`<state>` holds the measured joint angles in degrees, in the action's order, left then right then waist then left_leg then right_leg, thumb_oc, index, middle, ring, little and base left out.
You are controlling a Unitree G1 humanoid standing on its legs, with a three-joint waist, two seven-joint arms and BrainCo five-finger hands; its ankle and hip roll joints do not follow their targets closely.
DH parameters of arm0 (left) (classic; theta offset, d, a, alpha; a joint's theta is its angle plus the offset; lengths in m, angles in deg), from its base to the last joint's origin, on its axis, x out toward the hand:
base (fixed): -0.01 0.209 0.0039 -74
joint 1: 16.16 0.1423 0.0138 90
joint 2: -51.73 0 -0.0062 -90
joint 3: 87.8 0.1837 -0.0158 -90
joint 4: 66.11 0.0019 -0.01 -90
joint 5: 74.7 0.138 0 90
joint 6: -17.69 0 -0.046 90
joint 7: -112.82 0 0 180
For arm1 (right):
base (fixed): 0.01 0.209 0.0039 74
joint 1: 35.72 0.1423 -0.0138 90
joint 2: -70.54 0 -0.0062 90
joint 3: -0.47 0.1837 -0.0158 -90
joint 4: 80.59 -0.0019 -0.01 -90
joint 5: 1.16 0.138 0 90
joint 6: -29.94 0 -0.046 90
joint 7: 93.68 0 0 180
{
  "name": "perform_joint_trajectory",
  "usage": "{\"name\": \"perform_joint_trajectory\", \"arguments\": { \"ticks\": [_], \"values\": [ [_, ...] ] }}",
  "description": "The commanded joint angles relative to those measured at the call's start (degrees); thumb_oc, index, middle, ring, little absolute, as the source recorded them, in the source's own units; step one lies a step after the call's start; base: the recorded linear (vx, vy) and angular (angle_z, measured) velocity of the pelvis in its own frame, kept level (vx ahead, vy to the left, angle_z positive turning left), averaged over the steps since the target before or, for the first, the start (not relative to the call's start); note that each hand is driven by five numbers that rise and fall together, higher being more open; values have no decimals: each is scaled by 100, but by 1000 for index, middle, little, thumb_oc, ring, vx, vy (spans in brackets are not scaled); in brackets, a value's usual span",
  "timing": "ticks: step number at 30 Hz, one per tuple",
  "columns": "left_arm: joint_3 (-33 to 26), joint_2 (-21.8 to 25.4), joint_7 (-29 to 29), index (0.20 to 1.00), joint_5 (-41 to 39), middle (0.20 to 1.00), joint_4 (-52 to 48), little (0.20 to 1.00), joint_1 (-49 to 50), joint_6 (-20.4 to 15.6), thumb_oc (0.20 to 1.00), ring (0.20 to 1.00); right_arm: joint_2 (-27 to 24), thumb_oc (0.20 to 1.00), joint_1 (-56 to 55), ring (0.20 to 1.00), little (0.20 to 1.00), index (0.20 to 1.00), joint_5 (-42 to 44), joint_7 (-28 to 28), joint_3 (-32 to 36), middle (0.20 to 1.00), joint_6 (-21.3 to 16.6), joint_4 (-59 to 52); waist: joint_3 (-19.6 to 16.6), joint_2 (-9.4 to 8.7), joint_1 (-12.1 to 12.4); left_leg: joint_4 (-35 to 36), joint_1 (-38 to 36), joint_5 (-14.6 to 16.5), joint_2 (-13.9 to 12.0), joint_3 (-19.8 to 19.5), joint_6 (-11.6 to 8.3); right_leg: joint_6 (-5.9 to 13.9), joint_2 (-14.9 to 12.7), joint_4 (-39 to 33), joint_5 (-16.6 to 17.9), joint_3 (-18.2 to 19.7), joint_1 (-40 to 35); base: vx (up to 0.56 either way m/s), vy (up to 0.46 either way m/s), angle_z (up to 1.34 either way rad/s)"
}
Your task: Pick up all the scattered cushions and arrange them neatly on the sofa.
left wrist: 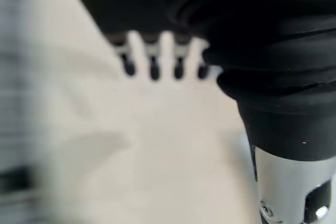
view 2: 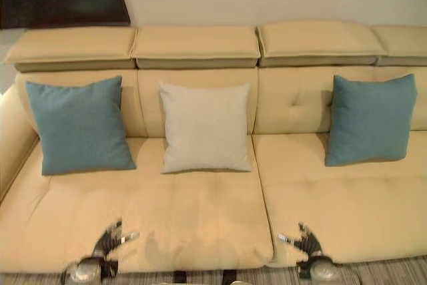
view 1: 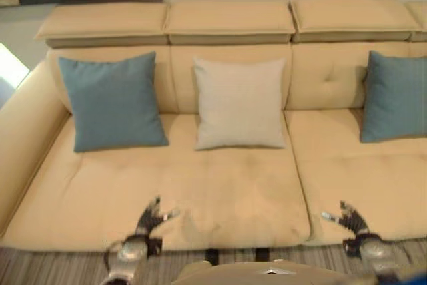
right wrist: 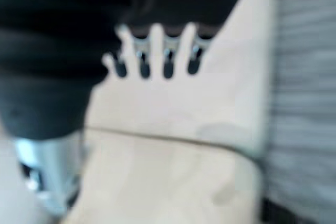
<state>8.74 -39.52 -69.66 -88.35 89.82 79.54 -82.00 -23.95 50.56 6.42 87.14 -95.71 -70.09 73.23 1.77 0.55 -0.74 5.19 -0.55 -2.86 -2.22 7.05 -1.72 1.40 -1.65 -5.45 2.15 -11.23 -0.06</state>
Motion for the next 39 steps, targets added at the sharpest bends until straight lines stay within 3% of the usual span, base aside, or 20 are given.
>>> {"name": "perform_joint_trajectory", "arguments": {
  "ticks": [1, 7, 8, 10, 11, 13, 16, 20, 24, 26, 27, 29, 32, 39],
  "values": [
    [-139, 147, 57, 1000, 534, 1000, -69, 1000, -302, 6, 1000, 1000, -132, 1000, 238, 1000, 1000, 1000, -77, -62, -116, 1000, -42, -40, 22, -208, 72, -252, -166, 10, -140, -41, -299, 552, -256, 236, 89, -178, -93, -1, -62, -4],
    [-224, 120, 79, 1000, 642, 1000, 381, 1000, -425, 70, 1000, 1000, 50, 1000, 210, 1000, 1000, 1000, -99, -76, -188, 1000, 26, 437, 147, -251, 49, -256, 52, -201, -233, -132, -407, 487, -160, 146, 93, -293, -45, -114, -62, 13],
    [-181, 110, 60, 1000, 640, 1000, 395, 1000, -534, 83, 1000, 1000, 58, 1000, 229, 1000, 1000, 1000, -16, -50, -146, 1000, 45, 504, 266, -317, 31, -571, 339, -188, -229, -170, -411, 464, -192, 119, 127, -346, 34, -218, -58, 23],
    [-161, 82, 53, 1000, 596, 1000, 420, 1000, -582, 82, 1000, 1000, 38, 1000, 271, 1000, 1000, 1000, 1, -41, -134, 1000, 81, 598, 341, -386, 10, -1101, 422, 122, -157, -200, -367, 445, -265, 171, 175, -360, 136, -210, -43, 39],
    [-162, 83, 53, 1000, 596, 1000, 421, 1000, -584, 82, 1000, 1000, 39, 1000, 273, 1000, 1000, 1000, 1, -41, -134, 1000, 81, 598, 327, -390, 1, -1100, 443, 112, -152, -207, -365, 445, -271, 174, 178, -367, 154, -110, -3, 46],
    [-228, -5, 149, 1000, 449, 1000, 527, 1000, -578, 120, 1000, 1000, 30, 1000, 294, 1000, 1000, 1000, 67, -57, -49, 1000, 113, 637, 254, -430, -50, -1548, 233, 455, 49, -308, -330, 459, -340, 211, 293, -335, 241, -111, 60, 17],
    [-210, -60, 203, 1000, 415, 1000, 553, 1000, -614, 145, 1000, 1000, 46, 1000, 295, 1000, 1000, 1000, 9, -73, -65, 1000, 175, 662, 130, -309, -165, -1185, -282, 634, 113, -320, -309, 546, -313, 235, 438, -300, 422, -102, 135, 4],
    [-42, -108, 184, 1000, 497, 1000, 460, 1000, -680, 132, 1000, 1000, 59, 1000, 389, 1000, 1000, 1000, -85, -35, -110, 1000, 231, 700, 182, -294, -198, -745, -313, 826, 356, -345, -102, 691, -459, 313, 767, -171, 751, -151, 163, 7],
    [-78, -93, 182, 1000, 445, 1000, 427, 1000, -684, 111, 1000, 1000, 68, 1000, 452, 1000, 1000, 1000, -229, -34, -177, 1000, 245, 726, 270, -303, -119, -453, -336, 744, 503, -389, 16, 820, -555, 295, 991, -145, 957, -201, 165, -28],
    [-128, -25, 127, 1000, 435, 1000, 435, 1000, -724, 99, 1000, 1000, 119, 1000, 540, 1000, 1000, 1000, -265, 6, -208, 1000, 282, 702, 417, -284, -80, -339, -249, 561, 521, -397, 102, 939, -692, 585, 1037, -41, 1239, -325, 142, -56],
    [-107, 46, 90, 1000, 500, 1000, 474, 1000, -792, 101, 1000, 1000, 153, 1000, 594, 1000, 1000, 1000, -323, 8, -286, 1000, 296, 750, 467, -231, -55, -293, -157, 441, 468, -333, 149, 862, -648, 990, 741, 71, 1237, -356, 95, -26],
    [-120, 92, 104, 1000, 537, 1000, 509, 1000, -774, 119, 1000, 1000, 173, 1000, 503, 1000, 1000, 1000, -336, 5, -218, 1000, 288, 869, 385, -152, 83, -157, -83, 280, 372, -222, 182, 704, -653, 1547, 207, -141, 819, -258, 7, -38],
    [-172, 77, 75, 1000, 527, 1000, 502, 1000, -709, 93, 1000, 1000, 238, 1000, 435, 1000, 1000, 1000, -333, 20, -245, 1000, 315, 977, 82, -274, 238, -19, 41, 119, 311, -53, 4, 803, -566, 456, 250, -361, 205, -105, -160, -40],
    [-207, 33, 65, 1000, 484, 1000, 520, 1000, -710, 93, 1000, 1000, 237, 1000, 466, 1000, 1000, 1000, -311, 42, -265, 1000, 297, 951, 38, -302, 222, -19, 40, 97, 275, -5, -36, 791, -495, 224, 320, -340, 104, -6, -48, -23]
  ]
}}
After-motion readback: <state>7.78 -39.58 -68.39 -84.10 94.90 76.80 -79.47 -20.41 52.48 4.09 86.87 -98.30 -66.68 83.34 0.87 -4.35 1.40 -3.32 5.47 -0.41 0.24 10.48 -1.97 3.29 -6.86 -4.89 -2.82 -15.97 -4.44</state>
